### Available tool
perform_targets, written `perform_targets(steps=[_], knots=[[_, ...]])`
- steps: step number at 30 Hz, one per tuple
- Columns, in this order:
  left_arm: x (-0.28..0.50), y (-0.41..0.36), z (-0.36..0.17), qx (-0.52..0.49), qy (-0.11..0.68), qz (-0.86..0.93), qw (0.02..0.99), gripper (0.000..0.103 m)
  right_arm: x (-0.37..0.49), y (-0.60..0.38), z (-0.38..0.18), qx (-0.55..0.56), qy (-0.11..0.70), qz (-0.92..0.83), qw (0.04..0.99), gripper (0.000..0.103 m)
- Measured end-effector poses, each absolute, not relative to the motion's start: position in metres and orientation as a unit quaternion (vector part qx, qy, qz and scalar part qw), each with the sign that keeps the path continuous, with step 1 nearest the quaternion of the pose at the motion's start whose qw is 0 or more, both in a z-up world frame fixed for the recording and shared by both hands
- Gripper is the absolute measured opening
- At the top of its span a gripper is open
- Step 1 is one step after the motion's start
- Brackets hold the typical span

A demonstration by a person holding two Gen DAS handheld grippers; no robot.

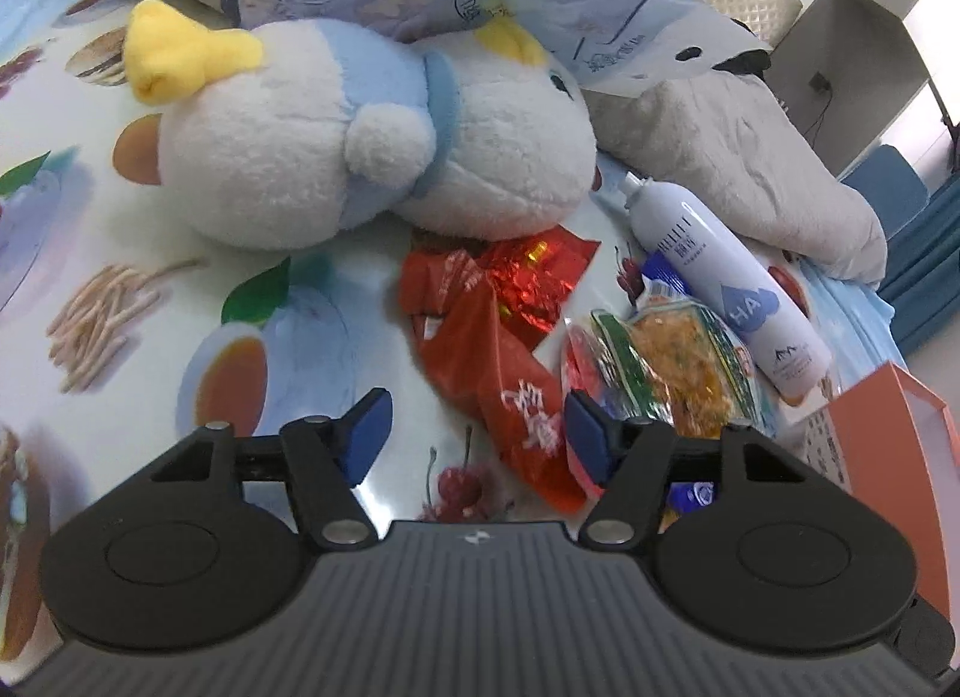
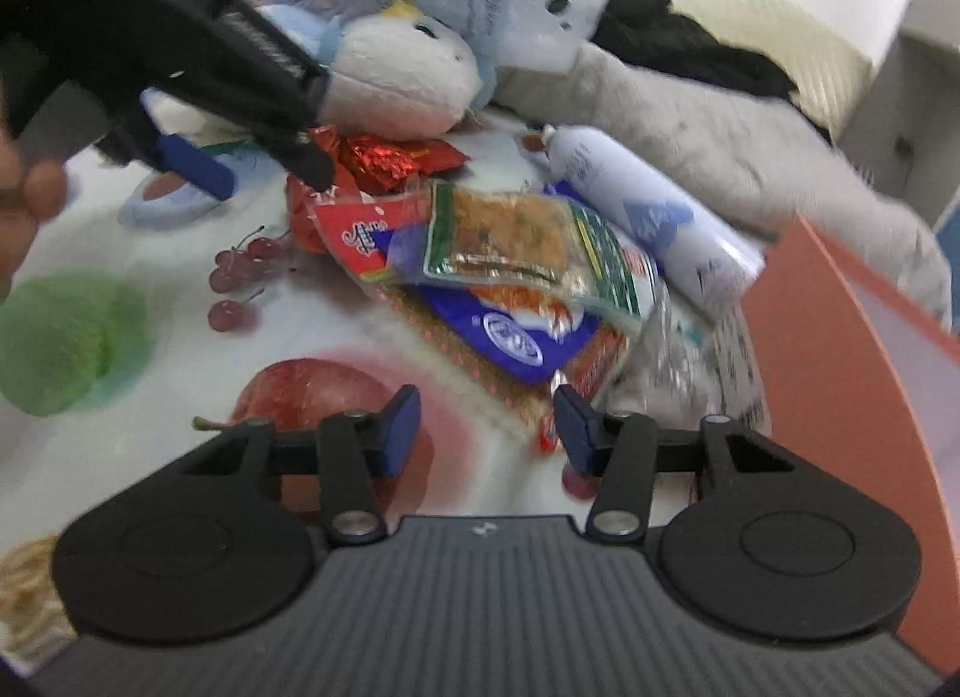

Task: Organize snacks
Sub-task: 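Close left gripper on red packet while right gripper closes on snack strip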

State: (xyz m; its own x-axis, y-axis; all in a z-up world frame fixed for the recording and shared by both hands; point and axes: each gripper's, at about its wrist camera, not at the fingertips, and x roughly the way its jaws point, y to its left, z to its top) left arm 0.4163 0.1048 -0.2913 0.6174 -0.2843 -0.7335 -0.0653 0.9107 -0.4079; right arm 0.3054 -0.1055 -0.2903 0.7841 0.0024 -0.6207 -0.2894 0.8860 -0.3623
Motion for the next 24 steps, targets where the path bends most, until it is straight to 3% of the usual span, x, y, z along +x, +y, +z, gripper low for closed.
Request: perform_targets(steps=[2, 6, 8, 10, 15, 24], knots=[[0.422, 0.104, -0.295, -0.204, 0.432, -0.060, 0.876, 0.068, 0.311, -0.101, -0.294, -0.240, 0.318, 0.087, 0.913, 0.040], [0.434, 0.104, -0.301, -0.215, 0.431, -0.053, 0.875, 0.066, 0.312, -0.090, -0.304, -0.313, 0.288, 0.083, 0.901, 0.038], [0.437, 0.105, -0.301, -0.222, 0.425, -0.046, 0.877, 0.066, 0.310, -0.085, -0.309, -0.346, 0.277, 0.084, 0.892, 0.020], [0.441, 0.105, -0.302, -0.222, 0.423, -0.040, 0.878, 0.060, 0.308, -0.083, -0.312, -0.362, 0.270, 0.088, 0.888, 0.013], [0.446, 0.102, -0.302, -0.215, 0.433, -0.027, 0.875, 0.039, 0.299, -0.081, -0.311, -0.386, 0.251, 0.085, 0.884, 0.007], [0.419, 0.114, -0.296, -0.225, 0.441, -0.019, 0.869, 0.036, 0.280, -0.078, -0.298, -0.378, 0.247, 0.099, 0.887, 0.002]])
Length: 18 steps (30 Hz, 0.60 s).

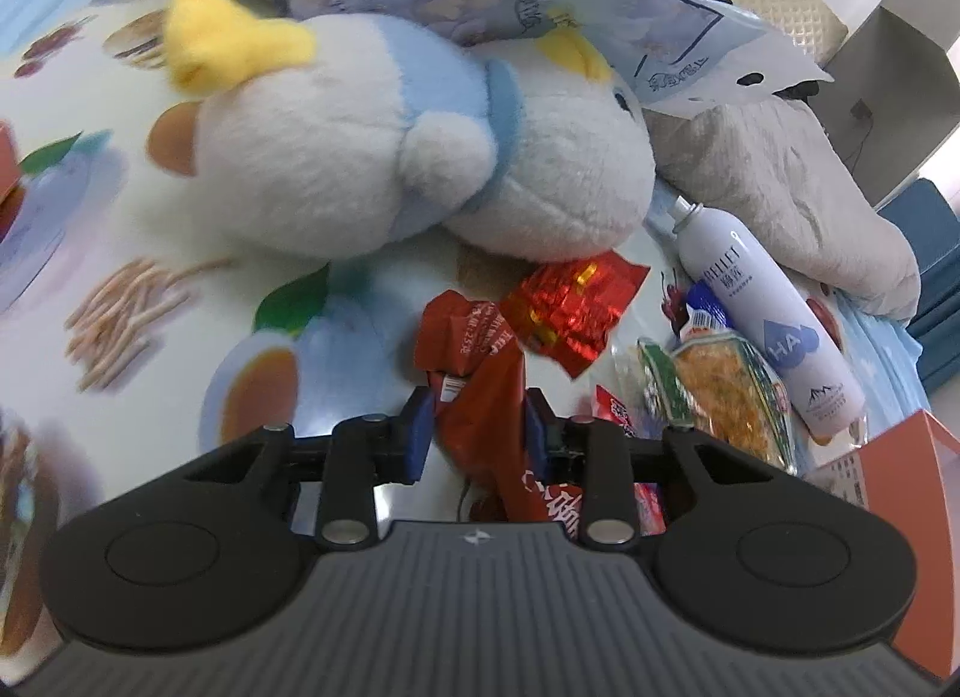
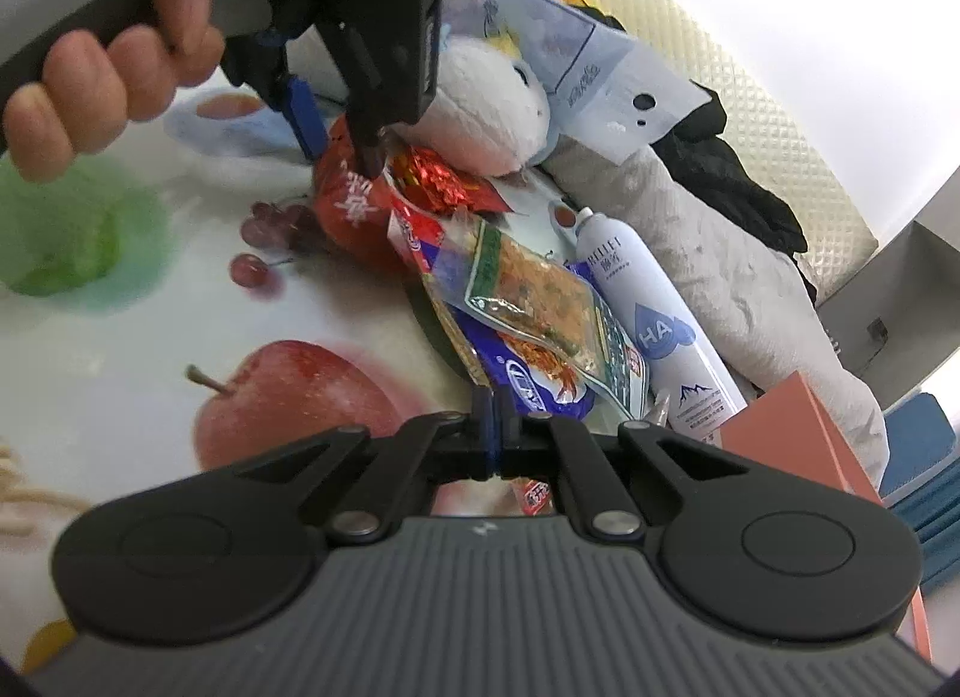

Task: Organize snacks
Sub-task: 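Close left gripper on red packet while right gripper closes on snack strip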

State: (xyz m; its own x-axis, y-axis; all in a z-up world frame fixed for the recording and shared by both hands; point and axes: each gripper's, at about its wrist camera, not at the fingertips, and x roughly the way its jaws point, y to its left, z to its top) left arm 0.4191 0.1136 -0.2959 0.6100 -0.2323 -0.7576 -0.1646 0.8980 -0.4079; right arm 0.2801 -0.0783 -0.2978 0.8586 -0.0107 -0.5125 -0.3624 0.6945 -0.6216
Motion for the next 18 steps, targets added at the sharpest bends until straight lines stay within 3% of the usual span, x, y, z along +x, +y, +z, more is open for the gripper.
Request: perform_targets(steps=[18], knots=[[0.279, 0.140, -0.269, -0.209, 0.449, -0.018, 0.869, 0.036, 0.186, -0.083, -0.271, -0.355, 0.262, 0.115, 0.890, 0.003]])
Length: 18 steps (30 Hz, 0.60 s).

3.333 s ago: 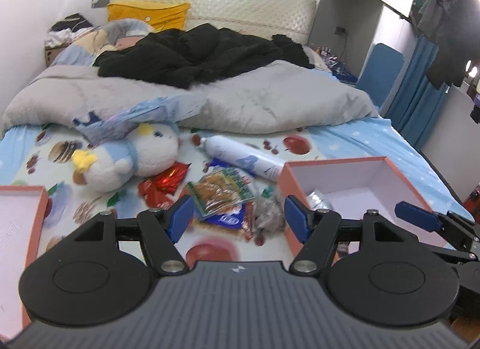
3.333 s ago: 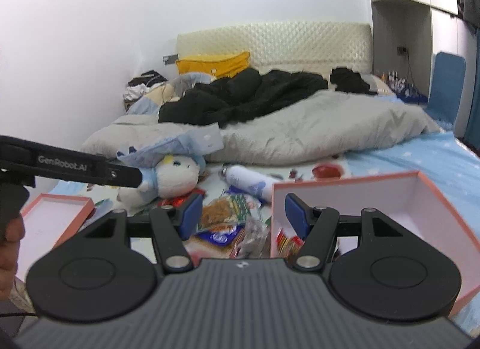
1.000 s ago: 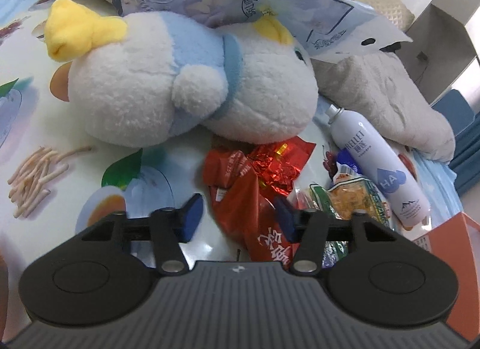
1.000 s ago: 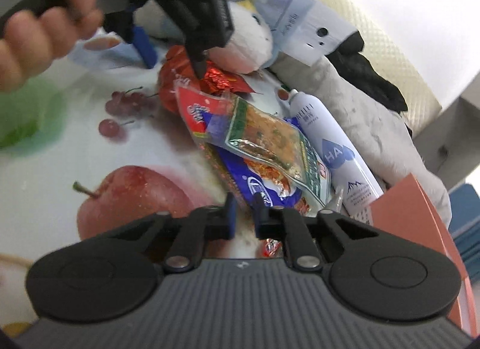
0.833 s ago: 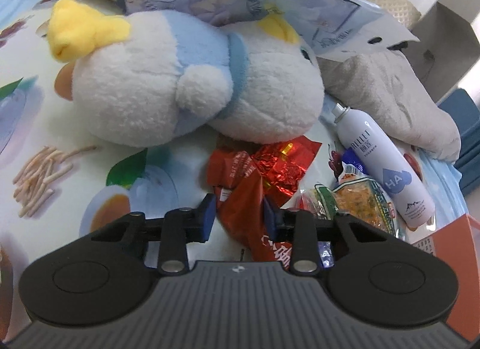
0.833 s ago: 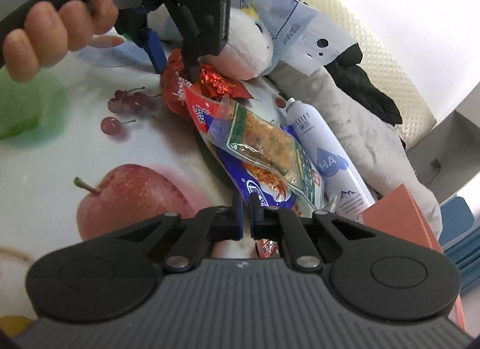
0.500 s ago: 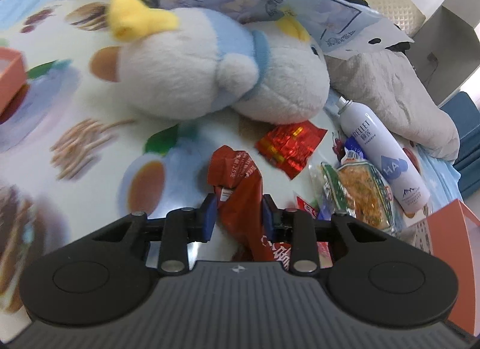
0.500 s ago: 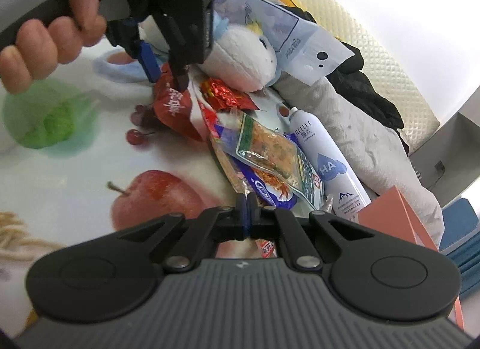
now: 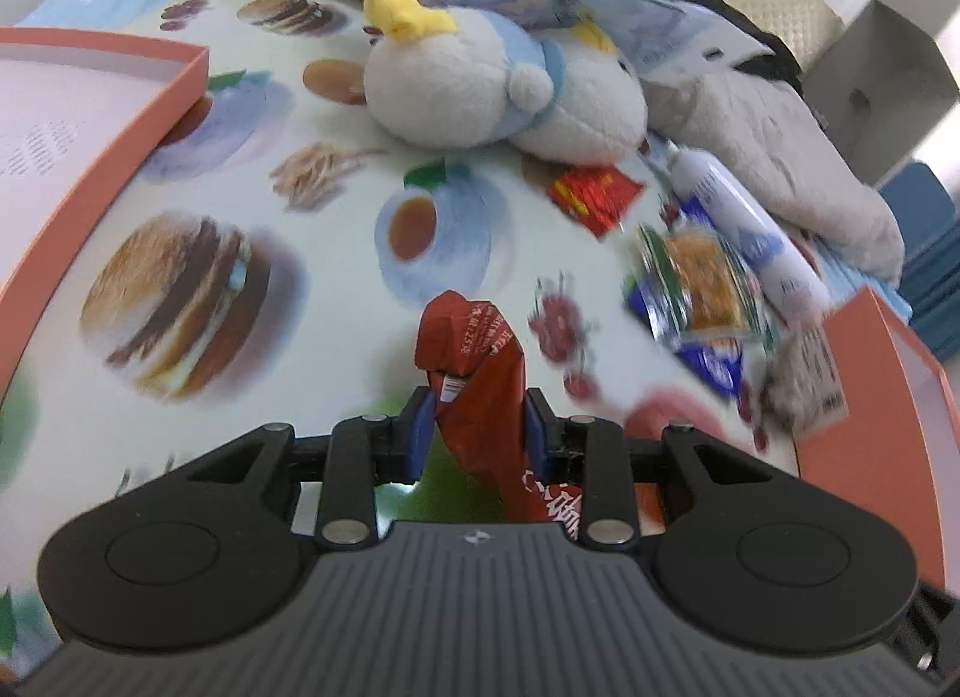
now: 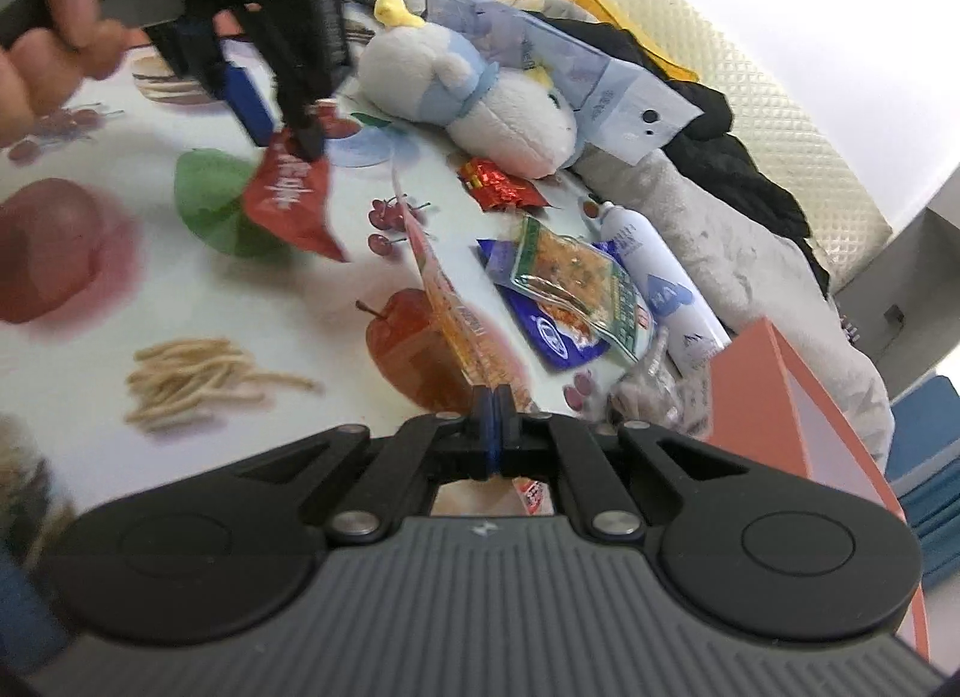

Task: Organize snacks
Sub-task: 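Close left gripper on red packet while right gripper closes on snack strip, then lift red packet with left gripper while right gripper grasps large clear bread bag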

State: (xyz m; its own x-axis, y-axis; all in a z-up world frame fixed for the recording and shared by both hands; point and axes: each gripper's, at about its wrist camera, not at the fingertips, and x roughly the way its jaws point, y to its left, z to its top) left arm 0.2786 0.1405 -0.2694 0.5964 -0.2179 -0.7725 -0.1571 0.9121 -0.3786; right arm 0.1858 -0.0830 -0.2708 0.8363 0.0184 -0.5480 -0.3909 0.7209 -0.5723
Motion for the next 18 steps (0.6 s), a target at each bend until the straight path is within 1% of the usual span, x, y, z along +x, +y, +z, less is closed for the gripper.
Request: perform_targets(steps=[8, 13, 14, 18], knots=[[0.228, 0.118, -0.273, -0.182, 0.469, -0.032, 0.864, 0.036, 0.145, -0.096, -0.264, -0.333, 0.280, 0.124, 0.892, 0.003], [0.206, 0.109, -0.279, -0.185, 0.475, -0.044, 0.859, 0.036, 0.127, -0.107, -0.255, -0.247, 0.298, 0.158, 0.908, 0.003], [0.204, 0.107, -0.278, -0.183, 0.474, -0.044, 0.860, 0.036, 0.125, -0.109, -0.255, -0.231, 0.301, 0.163, 0.911, 0.005], [0.201, 0.105, -0.274, -0.175, 0.475, -0.040, 0.861, 0.036, 0.122, -0.109, -0.261, -0.210, 0.327, 0.170, 0.906, 0.008]])
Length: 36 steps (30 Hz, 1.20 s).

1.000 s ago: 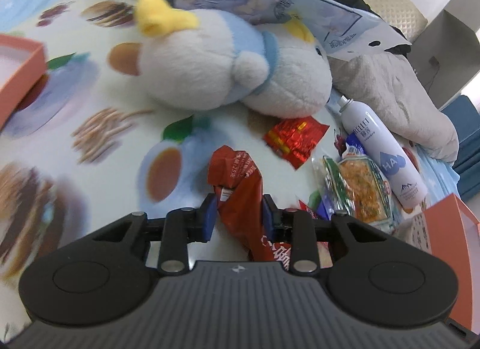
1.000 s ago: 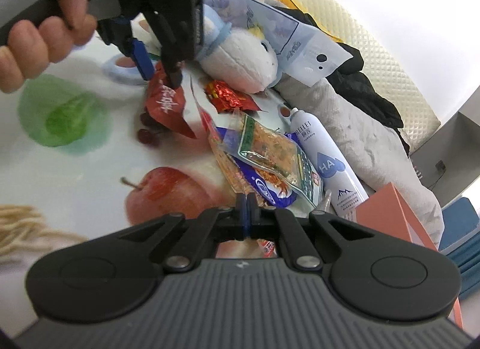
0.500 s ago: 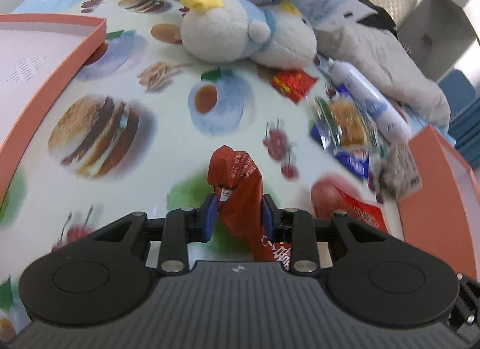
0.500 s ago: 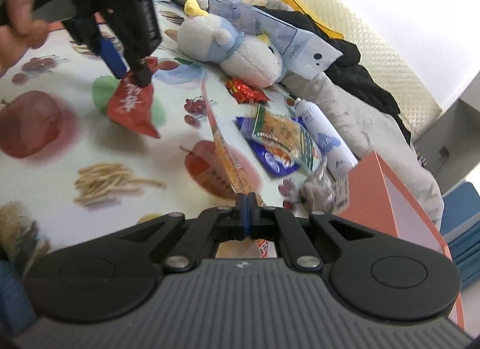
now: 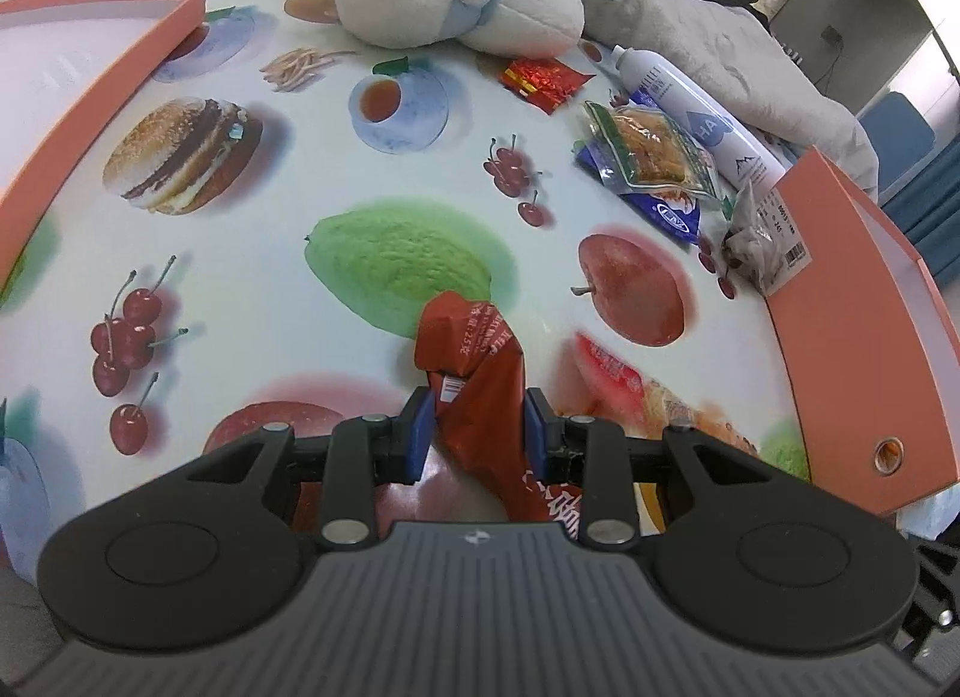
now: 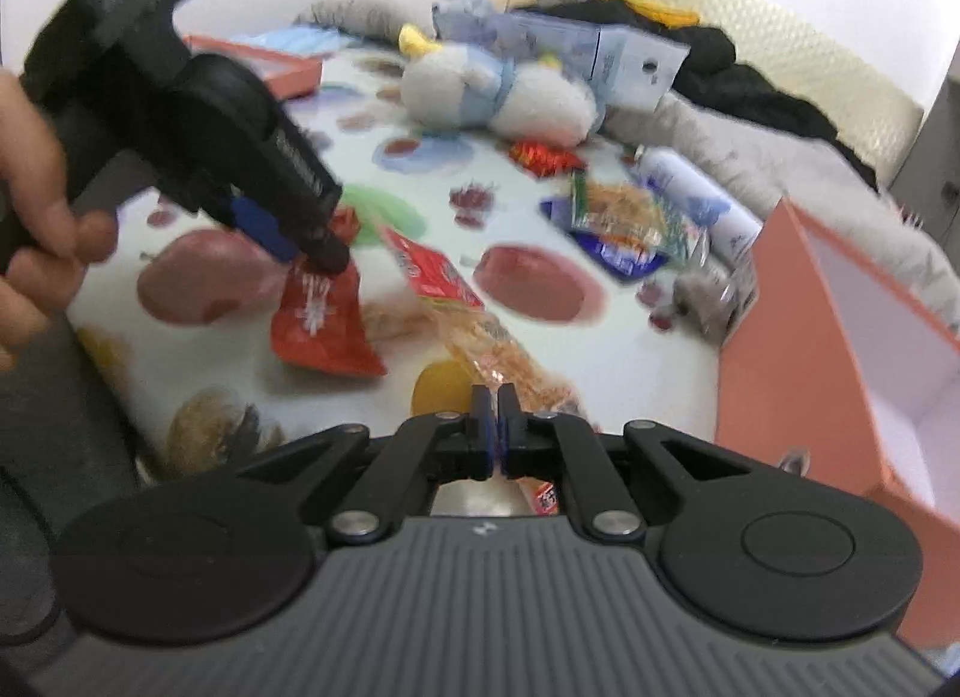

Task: Organize snacks
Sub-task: 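Lift red packet with left gripper while right gripper grasps large clear bread bag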

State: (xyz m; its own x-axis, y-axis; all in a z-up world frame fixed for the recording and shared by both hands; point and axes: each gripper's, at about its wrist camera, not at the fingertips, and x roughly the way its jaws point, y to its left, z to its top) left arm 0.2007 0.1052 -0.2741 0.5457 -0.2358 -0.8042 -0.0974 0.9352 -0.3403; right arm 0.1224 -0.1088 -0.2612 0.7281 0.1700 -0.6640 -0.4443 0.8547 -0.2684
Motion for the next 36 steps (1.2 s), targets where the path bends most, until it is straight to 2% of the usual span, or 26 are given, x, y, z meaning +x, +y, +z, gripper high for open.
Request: perform_targets(steps=[3, 5, 6, 13, 15, 16, 21, 36], knots=[[0.201, 0.105, -0.273, -0.166, 0.476, -0.037, 0.863, 0.036, 0.123, -0.115, -0.258, -0.165, 0.333, 0.189, 0.909, 0.017], [0.201, 0.105, -0.274, -0.165, 0.476, -0.035, 0.863, 0.036, 0.122, -0.120, -0.254, -0.145, 0.328, 0.188, 0.914, 0.047], [0.201, 0.105, -0.273, -0.164, 0.476, -0.034, 0.863, 0.036, 0.123, -0.122, -0.252, -0.140, 0.325, 0.186, 0.917, 0.050], [0.199, 0.101, -0.272, -0.156, 0.472, -0.027, 0.867, 0.037, 0.141, -0.135, -0.260, -0.107, 0.337, 0.165, 0.921, 0.051], [0.199, 0.101, -0.272, -0.159, 0.472, -0.026, 0.867, 0.037, 0.147, -0.139, -0.264, -0.104, 0.339, 0.153, 0.922, 0.064], [0.199, 0.101, -0.273, -0.160, 0.472, -0.026, 0.866, 0.037, 0.150, -0.142, -0.265, -0.100, 0.339, 0.150, 0.923, 0.074], [0.200, 0.100, -0.272, -0.153, 0.473, -0.024, 0.867, 0.037, 0.161, -0.157, -0.274, -0.049, 0.350, 0.151, 0.923, 0.076], [0.200, 0.091, -0.273, -0.145, 0.475, -0.024, 0.868, 0.037, 0.170, -0.160, -0.300, -0.067, 0.367, 0.164, 0.913, 0.076]])
